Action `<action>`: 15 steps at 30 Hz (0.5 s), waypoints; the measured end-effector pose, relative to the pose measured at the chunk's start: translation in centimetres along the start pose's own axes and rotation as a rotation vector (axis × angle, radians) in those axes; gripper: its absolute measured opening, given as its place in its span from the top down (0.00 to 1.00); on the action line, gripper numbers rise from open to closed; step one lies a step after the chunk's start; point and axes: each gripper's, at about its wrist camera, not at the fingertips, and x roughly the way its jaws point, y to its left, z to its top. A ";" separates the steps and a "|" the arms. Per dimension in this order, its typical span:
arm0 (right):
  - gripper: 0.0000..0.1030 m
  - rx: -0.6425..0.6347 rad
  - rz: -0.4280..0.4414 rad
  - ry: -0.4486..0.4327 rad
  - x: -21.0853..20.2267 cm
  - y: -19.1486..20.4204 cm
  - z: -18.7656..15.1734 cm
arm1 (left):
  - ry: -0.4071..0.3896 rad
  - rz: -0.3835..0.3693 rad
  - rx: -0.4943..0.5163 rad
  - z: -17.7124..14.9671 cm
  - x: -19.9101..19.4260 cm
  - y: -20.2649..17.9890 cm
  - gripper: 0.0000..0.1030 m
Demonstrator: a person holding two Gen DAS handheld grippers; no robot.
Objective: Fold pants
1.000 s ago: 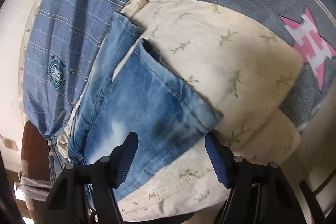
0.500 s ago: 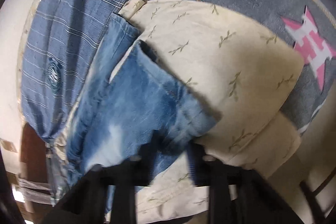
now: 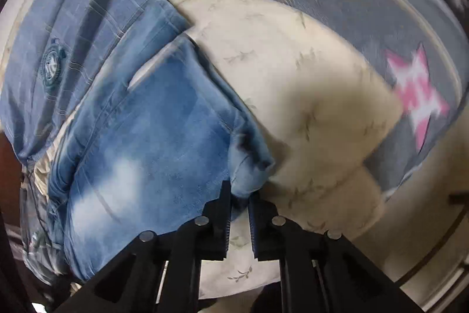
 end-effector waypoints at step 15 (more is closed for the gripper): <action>0.31 -0.121 0.104 -0.090 -3.5 3.0 0.0 | -0.064 0.128 0.032 -0.6 -2.9 -0.2 0.26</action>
